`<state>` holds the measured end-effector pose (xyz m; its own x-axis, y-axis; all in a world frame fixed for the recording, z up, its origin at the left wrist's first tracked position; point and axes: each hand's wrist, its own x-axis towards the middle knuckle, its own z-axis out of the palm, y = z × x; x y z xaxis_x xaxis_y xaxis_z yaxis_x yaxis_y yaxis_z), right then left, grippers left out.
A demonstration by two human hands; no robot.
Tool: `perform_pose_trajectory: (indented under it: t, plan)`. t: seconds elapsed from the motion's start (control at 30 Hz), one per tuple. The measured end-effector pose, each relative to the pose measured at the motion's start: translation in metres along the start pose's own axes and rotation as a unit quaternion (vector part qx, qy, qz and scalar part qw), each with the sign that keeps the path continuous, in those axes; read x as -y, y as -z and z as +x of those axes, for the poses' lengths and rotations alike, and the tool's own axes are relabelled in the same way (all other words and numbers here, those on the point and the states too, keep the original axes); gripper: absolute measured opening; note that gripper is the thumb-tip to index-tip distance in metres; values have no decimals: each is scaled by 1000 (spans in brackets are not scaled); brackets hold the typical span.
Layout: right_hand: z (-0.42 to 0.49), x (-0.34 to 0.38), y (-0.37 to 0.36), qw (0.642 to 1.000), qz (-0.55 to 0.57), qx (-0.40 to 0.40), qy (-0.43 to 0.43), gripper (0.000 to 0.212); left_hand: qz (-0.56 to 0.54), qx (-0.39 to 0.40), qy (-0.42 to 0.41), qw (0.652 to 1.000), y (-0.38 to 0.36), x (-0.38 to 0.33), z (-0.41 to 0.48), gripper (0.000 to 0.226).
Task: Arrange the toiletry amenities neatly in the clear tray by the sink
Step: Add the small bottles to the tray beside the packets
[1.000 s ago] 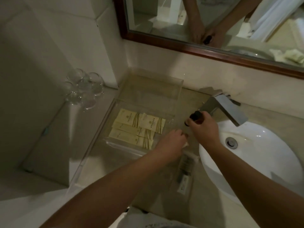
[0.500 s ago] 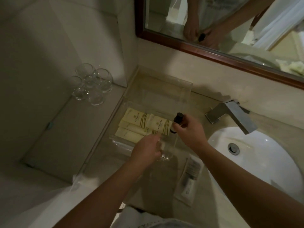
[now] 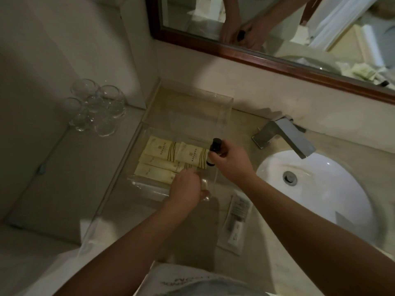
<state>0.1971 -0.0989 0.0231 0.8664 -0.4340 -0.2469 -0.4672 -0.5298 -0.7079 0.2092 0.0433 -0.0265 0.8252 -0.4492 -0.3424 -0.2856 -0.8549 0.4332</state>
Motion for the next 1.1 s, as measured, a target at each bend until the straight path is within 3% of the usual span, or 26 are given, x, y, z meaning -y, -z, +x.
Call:
perform_pose_trajectory:
  t: [0.23, 0.57, 0.8, 0.87, 0.97, 1.1]
  plan:
    - [0, -4, 0, 1000, 6, -9, -9, 30, -55, -21, -19, 998, 13, 21, -6, 45]
    - [-1, -10, -1, 1000, 1, -23, -8, 27, 68, 31, -112, 991, 4, 4, 11, 46]
    - [5, -1, -5, 996, -72, 38, 27, 32, 14, 48, -115, 992, 5, 6, 12, 43]
    - [8, 6, -8, 987, -145, 54, 52, 32, 5, 24, -114, 993, 6, 7, 5, 38]
    - [15, 17, -18, 974, -195, 66, 96, 32, -5, -72, -90, 993, 8, 20, -9, 26]
    - [26, 28, -47, 965, -197, 108, 133, 36, 39, -115, -38, 992, 16, 53, -8, 42]
